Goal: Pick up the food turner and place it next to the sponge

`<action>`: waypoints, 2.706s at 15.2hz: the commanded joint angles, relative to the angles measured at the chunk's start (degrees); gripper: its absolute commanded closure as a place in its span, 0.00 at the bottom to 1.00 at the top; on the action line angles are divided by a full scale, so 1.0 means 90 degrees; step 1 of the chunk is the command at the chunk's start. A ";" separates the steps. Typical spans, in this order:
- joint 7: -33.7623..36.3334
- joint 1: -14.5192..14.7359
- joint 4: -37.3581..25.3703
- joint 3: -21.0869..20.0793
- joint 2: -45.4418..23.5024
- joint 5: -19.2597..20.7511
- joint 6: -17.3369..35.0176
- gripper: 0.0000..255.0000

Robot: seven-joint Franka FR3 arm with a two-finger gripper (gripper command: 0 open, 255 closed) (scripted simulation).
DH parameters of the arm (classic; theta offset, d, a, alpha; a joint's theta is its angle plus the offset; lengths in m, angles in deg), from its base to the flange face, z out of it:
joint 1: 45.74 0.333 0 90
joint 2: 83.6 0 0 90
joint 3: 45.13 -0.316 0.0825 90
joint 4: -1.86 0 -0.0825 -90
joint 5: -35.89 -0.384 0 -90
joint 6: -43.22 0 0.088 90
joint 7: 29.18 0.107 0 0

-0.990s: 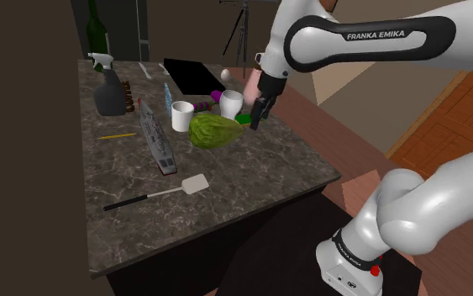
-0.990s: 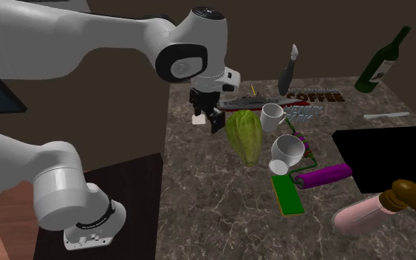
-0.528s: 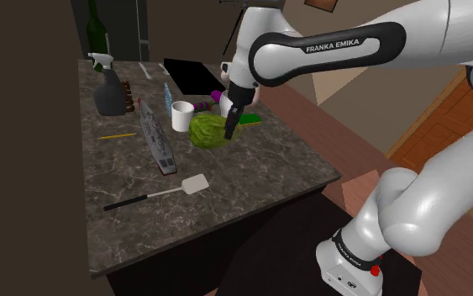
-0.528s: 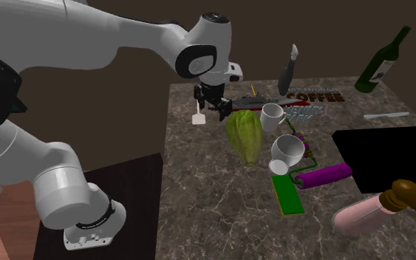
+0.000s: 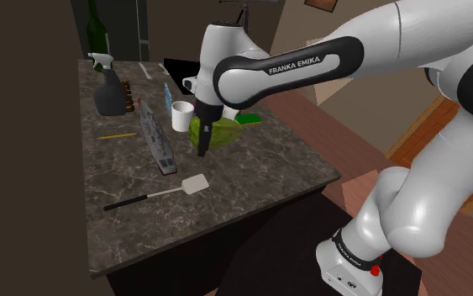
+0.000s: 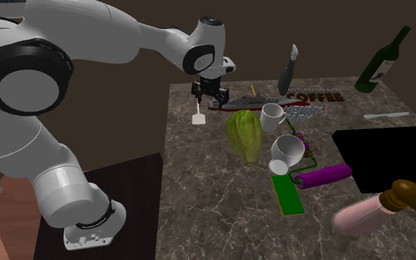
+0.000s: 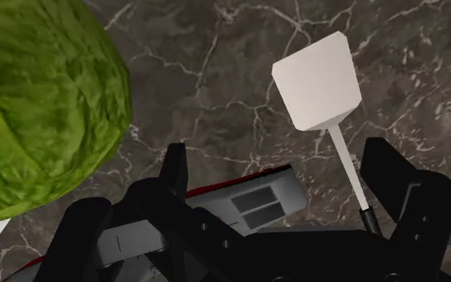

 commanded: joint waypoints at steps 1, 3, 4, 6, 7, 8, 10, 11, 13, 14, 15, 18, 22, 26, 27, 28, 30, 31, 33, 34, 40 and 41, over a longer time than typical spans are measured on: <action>-0.0218 0.0126 -0.0164 -0.0129 -0.0295 0.0021 0.0165 0.00; -0.0427 0.0242 -0.0329 -0.0253 -0.0571 0.0058 0.0304 0.00; -0.0528 0.0300 -0.0409 -0.0315 -0.0705 0.0081 0.0371 0.00; -0.0725 0.0418 -0.0567 -0.0440 -0.0967 0.0137 0.0501 0.00; -0.0821 0.0477 -0.0643 -0.0503 -0.1094 0.0170 0.0564 0.00; -0.0915 0.0537 -0.0717 -0.0565 -0.1219 0.0206 0.0626 0.00; -0.1099 0.0661 -0.0860 -0.0687 -0.1462 0.0286 0.0747 0.00; -0.1189 0.0724 -0.0928 -0.0746 -0.1580 0.0330 0.0807 0.00; -0.1188 0.0734 -0.0911 -0.0747 -0.1638 0.0344 0.0882 0.00; -0.1180 0.0739 -0.0889 -0.0744 -0.1689 0.0356 0.0953 0.00; -0.1172 0.0745 -0.0870 -0.0740 -0.1740 0.0368 0.1023 0.00; -0.1147 0.0763 -0.0819 -0.0727 -0.1900 0.0406 0.1232 0.00; -0.1134 0.0774 -0.0798 -0.0719 -0.1988 0.0426 0.1340 0.00; -0.1134 0.0773 -0.0797 -0.0719 -0.1987 0.0426 0.1339 0.00; -0.1134 0.0774 -0.0798 -0.0719 -0.1988 0.0426 0.1340 0.00; -0.1134 0.0774 -0.0798 -0.0719 -0.1988 0.0426 0.1340 1.00; -0.1134 0.0774 -0.0799 -0.0719 -0.1988 0.0426 0.1340 1.00; -0.1134 0.0774 -0.0799 -0.0719 -0.1988 0.0426 0.1340 1.00; -0.1134 0.0774 -0.0799 -0.0719 -0.1988 0.0426 0.1340 1.00; -0.1134 0.0774 -0.0799 -0.0719 -0.1988 0.0426 0.1340 1.00; -0.1150 0.0761 -0.0864 -0.0735 -0.1838 0.0392 0.1126 1.00; -0.1155 0.0757 -0.0888 -0.0739 -0.1790 0.0381 0.1054 1.00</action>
